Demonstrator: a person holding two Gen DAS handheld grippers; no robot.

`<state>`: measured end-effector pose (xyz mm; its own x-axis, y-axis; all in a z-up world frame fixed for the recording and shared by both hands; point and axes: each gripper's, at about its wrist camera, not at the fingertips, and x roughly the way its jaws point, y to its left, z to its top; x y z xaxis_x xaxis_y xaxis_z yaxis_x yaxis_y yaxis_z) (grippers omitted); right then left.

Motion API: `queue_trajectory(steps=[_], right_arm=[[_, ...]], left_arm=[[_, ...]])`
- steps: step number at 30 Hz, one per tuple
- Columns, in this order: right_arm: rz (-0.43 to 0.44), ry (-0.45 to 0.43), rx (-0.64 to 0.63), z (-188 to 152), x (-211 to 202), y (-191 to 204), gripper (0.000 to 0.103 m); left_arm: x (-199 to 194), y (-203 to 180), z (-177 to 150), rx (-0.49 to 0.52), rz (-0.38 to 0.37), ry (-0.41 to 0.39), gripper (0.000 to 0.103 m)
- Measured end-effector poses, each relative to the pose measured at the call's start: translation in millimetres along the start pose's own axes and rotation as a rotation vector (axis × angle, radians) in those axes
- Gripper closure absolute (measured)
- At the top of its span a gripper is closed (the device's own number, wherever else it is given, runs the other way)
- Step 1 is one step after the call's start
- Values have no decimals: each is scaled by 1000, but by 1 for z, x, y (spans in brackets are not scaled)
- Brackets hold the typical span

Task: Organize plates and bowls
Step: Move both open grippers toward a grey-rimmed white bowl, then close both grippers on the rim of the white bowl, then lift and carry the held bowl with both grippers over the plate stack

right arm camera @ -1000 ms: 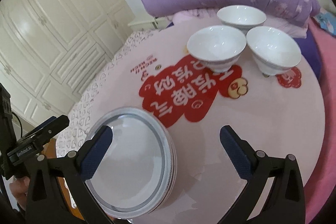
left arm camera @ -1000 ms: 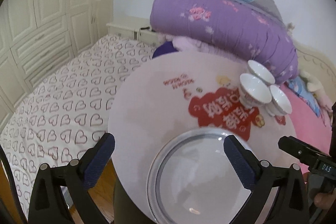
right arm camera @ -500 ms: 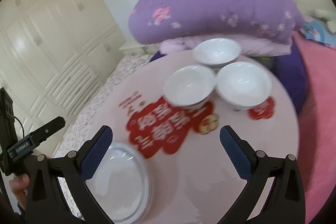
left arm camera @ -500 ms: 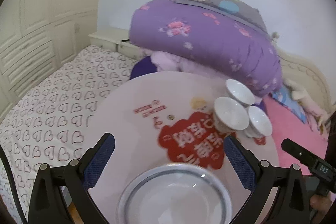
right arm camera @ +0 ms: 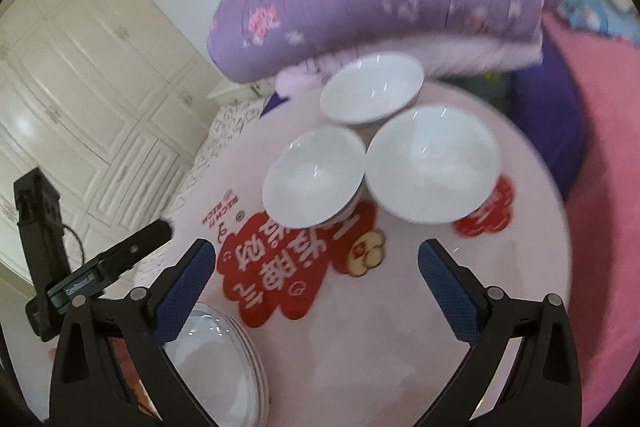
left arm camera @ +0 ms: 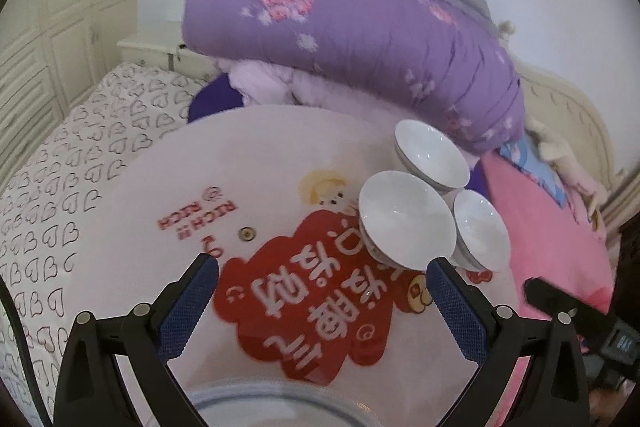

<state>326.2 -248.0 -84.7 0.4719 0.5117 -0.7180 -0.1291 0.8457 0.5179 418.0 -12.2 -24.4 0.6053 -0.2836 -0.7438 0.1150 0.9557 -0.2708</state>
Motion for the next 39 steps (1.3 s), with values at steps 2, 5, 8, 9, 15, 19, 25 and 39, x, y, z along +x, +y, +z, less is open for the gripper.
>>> queue_trajectory(steps=[2, 5, 8, 9, 15, 19, 25, 39], right_arm=[[14, 39, 47, -1, 15, -4, 11], [36, 81, 105, -1, 36, -9, 18], [48, 86, 161, 4, 50, -14, 24], [46, 83, 175, 6, 53, -15, 26], [48, 80, 267, 17, 72, -25, 38], [38, 76, 308, 23, 84, -30, 54], [-24, 46, 338, 25, 90, -37, 71], [-52, 48, 269, 21, 94, -22, 84]], left_arm=[[17, 0, 9, 8, -15, 30, 1], [42, 3, 24, 10, -40, 71, 2], [63, 10, 36, -6, -55, 102, 6], [71, 12, 41, -12, -64, 113, 9], [109, 15, 60, -18, -92, 175, 20], [136, 10, 67, -19, -102, 219, 31], [184, 6, 77, -41, -120, 303, 63], [179, 15, 70, -103, -154, 283, 99]])
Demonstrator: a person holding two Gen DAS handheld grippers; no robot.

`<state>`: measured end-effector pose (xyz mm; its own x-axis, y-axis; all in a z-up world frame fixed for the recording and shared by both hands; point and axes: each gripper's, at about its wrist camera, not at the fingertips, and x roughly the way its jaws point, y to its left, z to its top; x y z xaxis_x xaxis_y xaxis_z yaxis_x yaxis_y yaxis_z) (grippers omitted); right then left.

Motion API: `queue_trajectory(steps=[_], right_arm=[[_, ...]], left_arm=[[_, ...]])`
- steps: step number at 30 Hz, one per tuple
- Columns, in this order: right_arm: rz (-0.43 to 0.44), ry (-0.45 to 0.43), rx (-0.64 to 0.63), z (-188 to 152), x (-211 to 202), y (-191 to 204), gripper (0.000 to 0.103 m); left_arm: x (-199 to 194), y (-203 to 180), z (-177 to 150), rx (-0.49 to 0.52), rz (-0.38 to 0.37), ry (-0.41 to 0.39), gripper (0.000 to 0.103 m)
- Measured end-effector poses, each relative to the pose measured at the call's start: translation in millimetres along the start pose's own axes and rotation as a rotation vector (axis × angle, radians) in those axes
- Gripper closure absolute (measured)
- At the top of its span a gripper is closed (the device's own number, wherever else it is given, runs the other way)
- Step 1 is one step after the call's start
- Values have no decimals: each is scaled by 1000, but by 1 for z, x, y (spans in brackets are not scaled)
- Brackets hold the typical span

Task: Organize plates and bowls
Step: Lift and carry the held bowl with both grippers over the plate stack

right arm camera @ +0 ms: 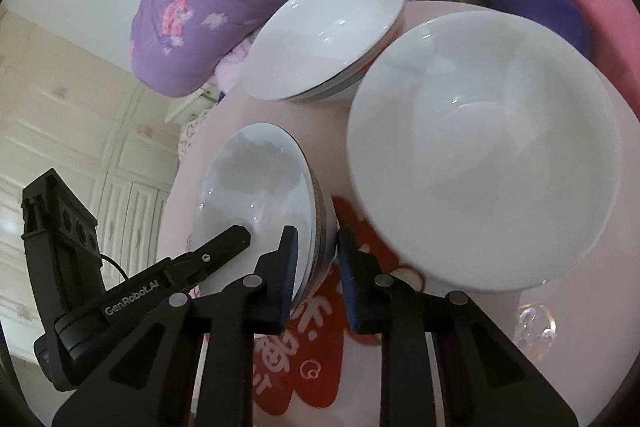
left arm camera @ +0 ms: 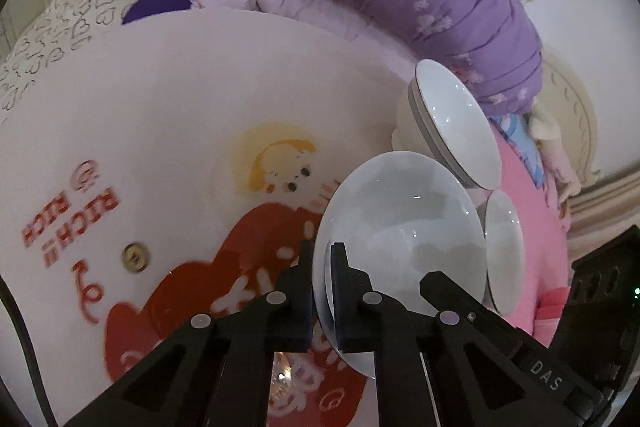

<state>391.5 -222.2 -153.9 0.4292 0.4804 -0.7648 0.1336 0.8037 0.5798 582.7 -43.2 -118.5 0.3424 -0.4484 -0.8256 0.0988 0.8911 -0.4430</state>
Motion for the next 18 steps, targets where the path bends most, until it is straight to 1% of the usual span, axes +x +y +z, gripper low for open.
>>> queue_trajectory(steps=[3, 7, 8, 13, 18], right_arm=[[7, 4, -46, -5, -4, 16, 84], [43, 25, -101, -17, -17, 37, 84], [52, 31, -115, -21, -21, 42, 84], [92, 68, -178, -46, -36, 65, 84], [105, 93, -256, -80, -49, 87, 84]], left_arm=[[-21, 2, -12, -7, 12, -33, 99], [-53, 4, -26, -16, 21, -74, 99], [-66, 4, -35, -14, 25, -90, 98], [-108, 10, -67, -29, 31, -132, 98], [-154, 21, -116, -39, 45, -179, 98]])
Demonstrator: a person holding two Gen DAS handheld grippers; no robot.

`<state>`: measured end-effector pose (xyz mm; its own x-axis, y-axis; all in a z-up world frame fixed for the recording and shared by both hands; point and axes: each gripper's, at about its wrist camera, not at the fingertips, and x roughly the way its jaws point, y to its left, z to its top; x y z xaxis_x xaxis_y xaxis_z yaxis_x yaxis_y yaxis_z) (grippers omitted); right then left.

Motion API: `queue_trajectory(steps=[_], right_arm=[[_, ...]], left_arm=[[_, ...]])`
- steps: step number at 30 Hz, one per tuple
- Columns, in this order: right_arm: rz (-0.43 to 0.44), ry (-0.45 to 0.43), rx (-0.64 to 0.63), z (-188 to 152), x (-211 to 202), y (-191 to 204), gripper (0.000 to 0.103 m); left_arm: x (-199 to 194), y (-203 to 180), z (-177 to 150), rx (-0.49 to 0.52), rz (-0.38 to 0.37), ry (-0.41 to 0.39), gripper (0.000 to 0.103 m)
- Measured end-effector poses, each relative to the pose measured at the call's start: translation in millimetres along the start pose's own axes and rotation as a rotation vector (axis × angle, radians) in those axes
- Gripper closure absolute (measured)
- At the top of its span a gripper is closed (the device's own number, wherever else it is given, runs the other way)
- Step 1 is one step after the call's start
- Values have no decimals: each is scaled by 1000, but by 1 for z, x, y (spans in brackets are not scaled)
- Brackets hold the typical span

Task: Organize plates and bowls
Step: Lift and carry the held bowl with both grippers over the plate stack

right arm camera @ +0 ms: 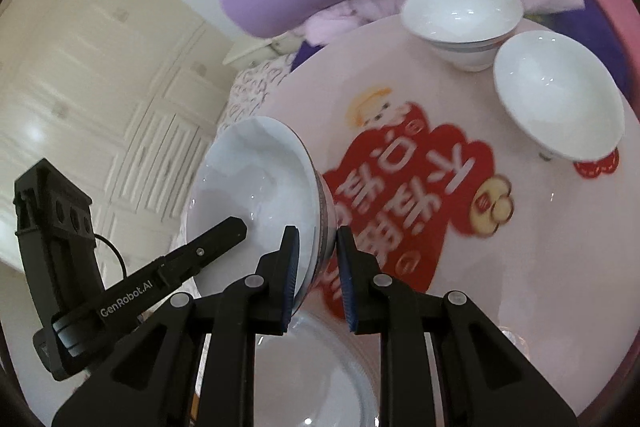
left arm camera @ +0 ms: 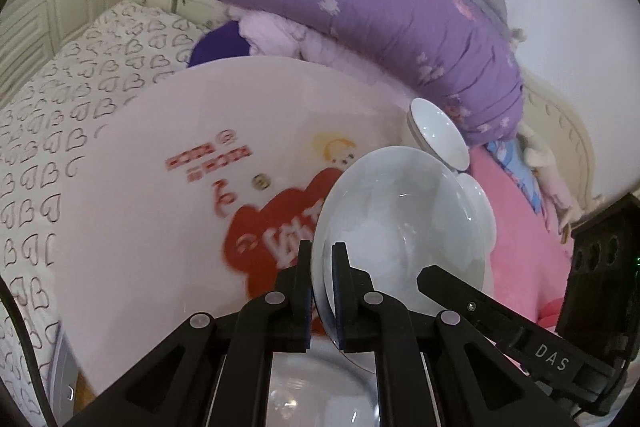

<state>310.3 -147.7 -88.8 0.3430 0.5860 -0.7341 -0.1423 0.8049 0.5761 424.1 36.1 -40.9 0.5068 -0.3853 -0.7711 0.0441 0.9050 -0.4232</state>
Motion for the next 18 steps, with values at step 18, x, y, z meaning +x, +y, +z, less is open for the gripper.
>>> queue_trajectory(steps=[18], right_arm=[[34, 82, -133, -67, -14, 39, 84]], left_arm=[[-117, 18, -100, -13, 23, -59, 98]])
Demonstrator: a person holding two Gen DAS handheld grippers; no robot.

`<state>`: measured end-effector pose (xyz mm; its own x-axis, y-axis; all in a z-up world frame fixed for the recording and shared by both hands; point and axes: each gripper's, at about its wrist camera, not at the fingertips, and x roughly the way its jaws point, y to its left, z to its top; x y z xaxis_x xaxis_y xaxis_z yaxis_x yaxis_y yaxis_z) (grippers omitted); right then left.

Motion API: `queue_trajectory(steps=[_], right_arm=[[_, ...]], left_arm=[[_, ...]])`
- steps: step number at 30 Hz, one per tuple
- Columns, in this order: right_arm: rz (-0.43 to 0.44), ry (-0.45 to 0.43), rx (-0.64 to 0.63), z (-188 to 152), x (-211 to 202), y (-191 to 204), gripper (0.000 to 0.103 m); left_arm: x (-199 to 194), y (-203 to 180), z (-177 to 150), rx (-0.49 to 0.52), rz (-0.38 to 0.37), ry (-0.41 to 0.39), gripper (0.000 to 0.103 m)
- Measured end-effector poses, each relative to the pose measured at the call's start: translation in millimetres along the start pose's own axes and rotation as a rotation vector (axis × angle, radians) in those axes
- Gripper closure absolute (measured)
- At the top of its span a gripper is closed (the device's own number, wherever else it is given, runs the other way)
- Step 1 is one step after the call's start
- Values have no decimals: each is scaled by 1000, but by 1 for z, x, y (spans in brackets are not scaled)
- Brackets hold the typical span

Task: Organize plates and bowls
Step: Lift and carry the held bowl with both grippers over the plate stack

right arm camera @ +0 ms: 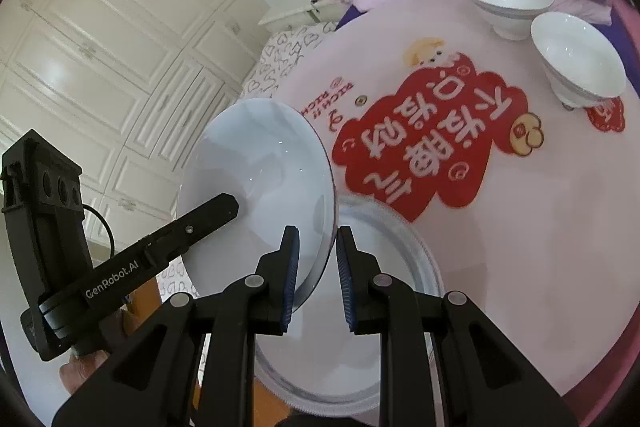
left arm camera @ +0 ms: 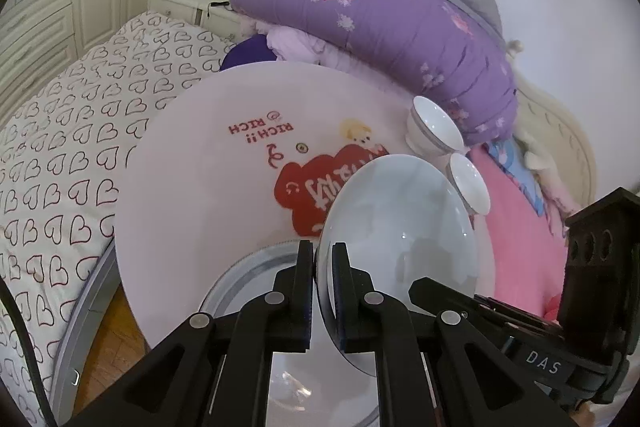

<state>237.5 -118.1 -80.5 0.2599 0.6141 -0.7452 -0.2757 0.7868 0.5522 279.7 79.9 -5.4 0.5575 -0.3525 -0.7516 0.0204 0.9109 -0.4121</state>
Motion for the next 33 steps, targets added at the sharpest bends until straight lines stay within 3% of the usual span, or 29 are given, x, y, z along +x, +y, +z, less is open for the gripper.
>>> queue_trajectory(steps=[10, 17, 33], right_arm=[[-3, 60, -20, -26, 3, 1, 84], [-14, 93, -20, -37, 10, -3, 84], [-25, 140, -22, -42, 23, -7, 84]], left_arm=[[-10, 5, -22, -21, 17, 34, 98], [5, 9, -28, -47, 24, 87, 99], [24, 14, -32, -66, 44, 122, 98]])
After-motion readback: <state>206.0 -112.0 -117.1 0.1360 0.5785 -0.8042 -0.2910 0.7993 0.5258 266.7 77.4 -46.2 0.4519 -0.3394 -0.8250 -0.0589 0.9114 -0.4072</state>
